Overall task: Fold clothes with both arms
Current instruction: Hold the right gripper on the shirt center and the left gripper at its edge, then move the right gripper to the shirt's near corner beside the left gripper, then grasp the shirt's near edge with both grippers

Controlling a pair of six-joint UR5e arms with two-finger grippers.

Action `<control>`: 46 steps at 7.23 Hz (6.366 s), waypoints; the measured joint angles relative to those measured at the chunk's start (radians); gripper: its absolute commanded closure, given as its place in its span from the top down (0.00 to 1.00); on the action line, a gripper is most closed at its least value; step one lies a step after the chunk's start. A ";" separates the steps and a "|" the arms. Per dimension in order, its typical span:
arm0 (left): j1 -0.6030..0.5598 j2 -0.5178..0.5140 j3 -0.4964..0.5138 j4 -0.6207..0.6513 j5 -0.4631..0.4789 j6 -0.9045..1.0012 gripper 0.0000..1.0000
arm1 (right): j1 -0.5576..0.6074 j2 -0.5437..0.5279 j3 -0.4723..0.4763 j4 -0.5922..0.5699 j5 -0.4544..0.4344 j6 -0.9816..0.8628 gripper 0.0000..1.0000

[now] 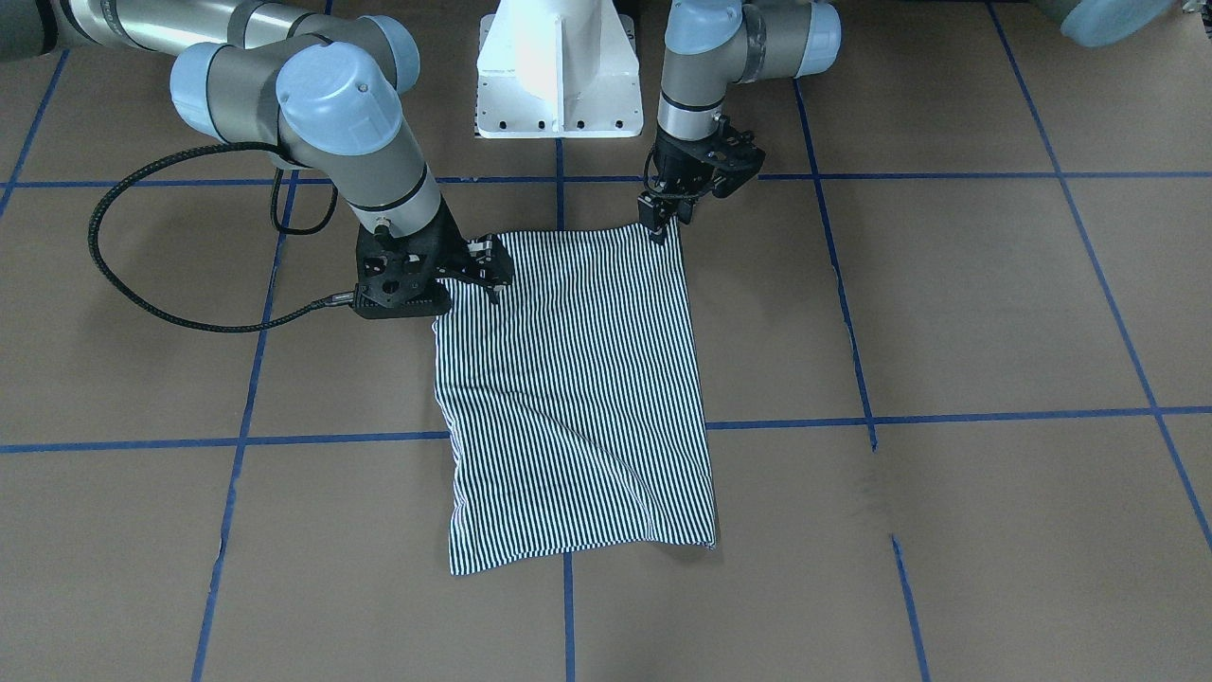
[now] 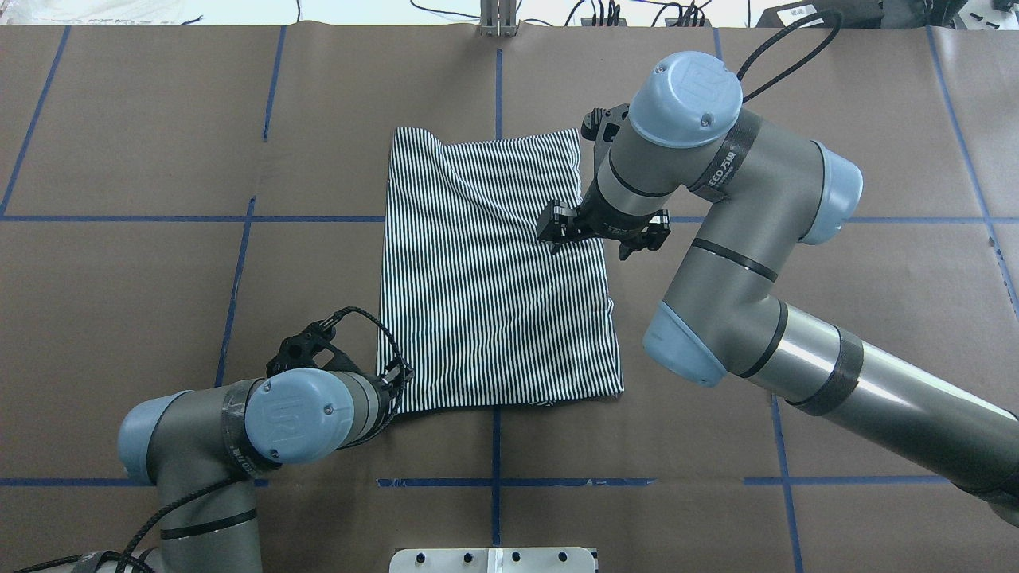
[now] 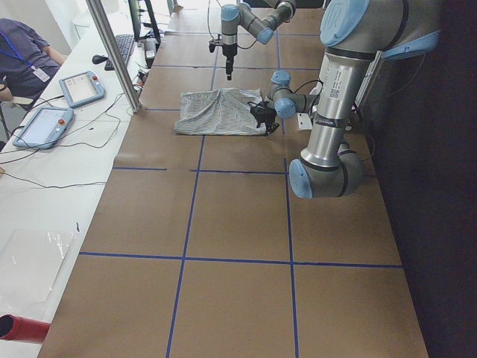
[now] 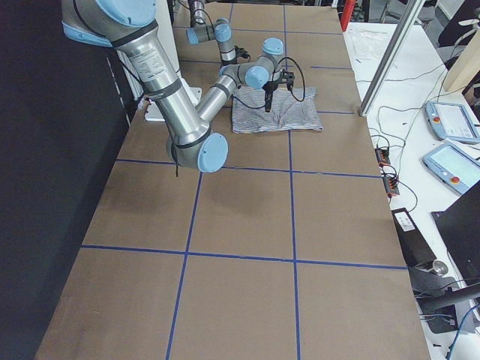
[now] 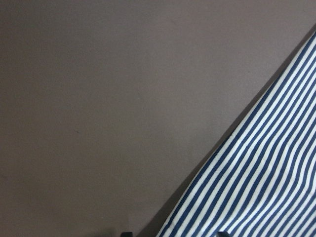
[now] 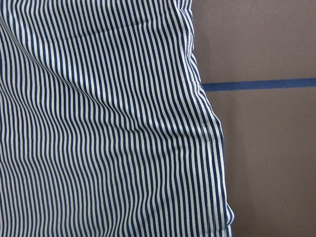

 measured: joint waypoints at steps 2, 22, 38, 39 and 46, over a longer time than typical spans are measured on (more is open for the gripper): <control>0.001 -0.001 0.003 0.000 0.000 -0.001 0.27 | -0.001 -0.002 -0.001 0.000 0.000 0.000 1.00; -0.009 -0.003 -0.056 -0.008 -0.005 0.173 0.00 | -0.359 -0.043 0.031 0.020 -0.367 1.169 1.00; -0.007 0.000 -0.050 -0.008 -0.005 0.164 0.00 | -0.383 -0.031 -0.007 -0.063 -0.382 1.167 0.36; -0.007 0.000 -0.050 -0.008 -0.005 0.164 0.00 | -0.380 -0.027 -0.007 -0.064 -0.382 1.165 0.34; -0.007 -0.002 -0.053 -0.008 -0.005 0.165 0.00 | -0.369 0.009 -0.017 -0.078 -0.392 1.158 0.03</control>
